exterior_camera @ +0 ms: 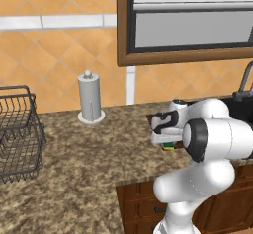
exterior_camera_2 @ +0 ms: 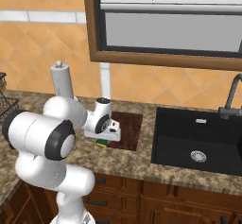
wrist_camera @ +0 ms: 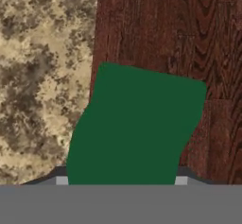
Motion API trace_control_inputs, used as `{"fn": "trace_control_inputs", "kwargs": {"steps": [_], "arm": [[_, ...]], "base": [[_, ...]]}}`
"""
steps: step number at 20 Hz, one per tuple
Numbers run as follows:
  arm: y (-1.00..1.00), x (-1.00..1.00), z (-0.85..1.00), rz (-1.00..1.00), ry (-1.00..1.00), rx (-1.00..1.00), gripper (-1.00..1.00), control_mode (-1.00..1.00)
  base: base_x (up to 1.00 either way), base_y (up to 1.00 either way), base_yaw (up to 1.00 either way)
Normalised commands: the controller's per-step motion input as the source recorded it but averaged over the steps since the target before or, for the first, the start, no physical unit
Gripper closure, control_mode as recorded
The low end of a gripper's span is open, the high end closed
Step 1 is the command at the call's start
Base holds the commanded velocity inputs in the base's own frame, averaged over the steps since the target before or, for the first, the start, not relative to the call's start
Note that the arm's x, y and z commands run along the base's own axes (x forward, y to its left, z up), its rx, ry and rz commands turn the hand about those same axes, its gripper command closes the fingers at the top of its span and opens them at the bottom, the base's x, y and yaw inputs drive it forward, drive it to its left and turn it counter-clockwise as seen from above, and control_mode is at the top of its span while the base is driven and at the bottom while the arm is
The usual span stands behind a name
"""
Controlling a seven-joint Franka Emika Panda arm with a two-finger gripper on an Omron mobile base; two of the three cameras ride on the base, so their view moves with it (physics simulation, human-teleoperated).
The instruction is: Pick up the sponge from the counter and clean the cutting board by briefly scrubbing or pressing down on the cutting board. Once finished, release the sponge.
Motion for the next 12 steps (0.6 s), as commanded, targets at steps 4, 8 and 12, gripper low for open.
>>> {"fn": "trace_control_inputs", "kwargs": {"steps": [4, 8, 12], "arm": [[0.00, 0.40, -0.04, 0.00, 0.00, 0.00, 1.00, -1.00], [0.00, 0.30, -0.03, 0.00, -0.01, 0.00, 1.00, -1.00], [0.00, 0.20, -0.14, 0.00, 0.00, 0.00, 1.00, -1.00]], "base": [[0.00, 0.00, 0.00], [0.00, 0.00, 0.00], [0.00, 0.00, 0.00]]}}
